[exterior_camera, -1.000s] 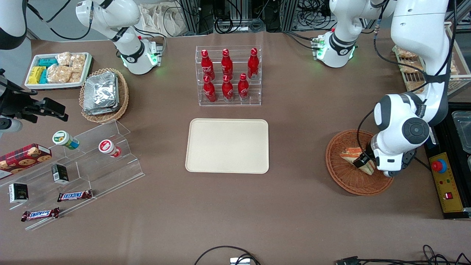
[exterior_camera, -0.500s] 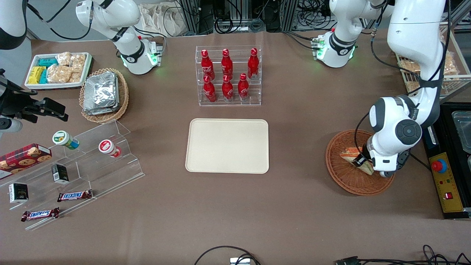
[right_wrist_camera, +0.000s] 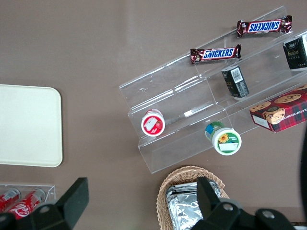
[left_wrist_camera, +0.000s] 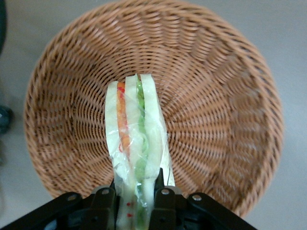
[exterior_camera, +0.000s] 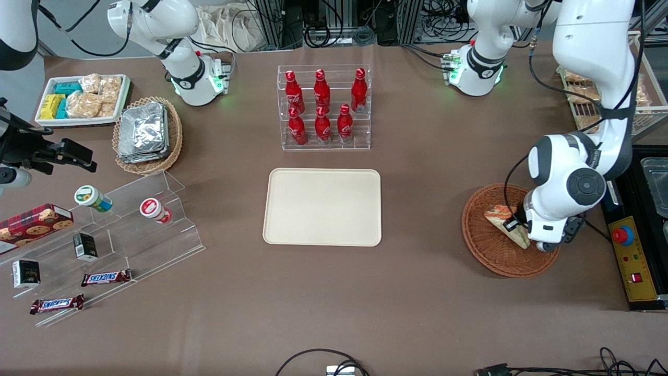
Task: Place sandwich from basket to tray
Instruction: 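Lift the sandwich out of the basket with the left gripper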
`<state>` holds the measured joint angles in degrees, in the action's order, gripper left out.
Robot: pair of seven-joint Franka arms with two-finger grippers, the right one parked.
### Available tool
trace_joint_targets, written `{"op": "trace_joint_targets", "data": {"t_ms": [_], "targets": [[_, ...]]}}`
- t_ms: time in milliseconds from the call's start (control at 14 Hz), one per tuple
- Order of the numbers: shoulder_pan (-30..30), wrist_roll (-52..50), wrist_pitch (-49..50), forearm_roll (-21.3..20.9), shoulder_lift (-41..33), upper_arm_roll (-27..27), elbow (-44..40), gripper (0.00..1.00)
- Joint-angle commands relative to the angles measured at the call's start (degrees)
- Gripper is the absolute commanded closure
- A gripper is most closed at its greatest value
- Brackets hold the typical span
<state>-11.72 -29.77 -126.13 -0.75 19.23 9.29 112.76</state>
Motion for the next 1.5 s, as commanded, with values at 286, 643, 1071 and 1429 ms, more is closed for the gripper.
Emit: {"op": "trace_joint_targets", "data": {"t_ms": [286, 643, 1071, 1429], "targets": [[-1.37, 24.28, 23.27, -3.20, -3.85, -1.81, -19.47, 1.00], [-1.46, 32.32, 35.32, -3.29, -3.94, -13.21, -31.79, 1.00], [-3.74, 11.26, 28.78, -3.47, -1.40, -29.49, -32.16, 1.00], [-8.31, 4.65, 15.86, -6.09, 4.84, -29.59, -26.38, 1.00]]}}
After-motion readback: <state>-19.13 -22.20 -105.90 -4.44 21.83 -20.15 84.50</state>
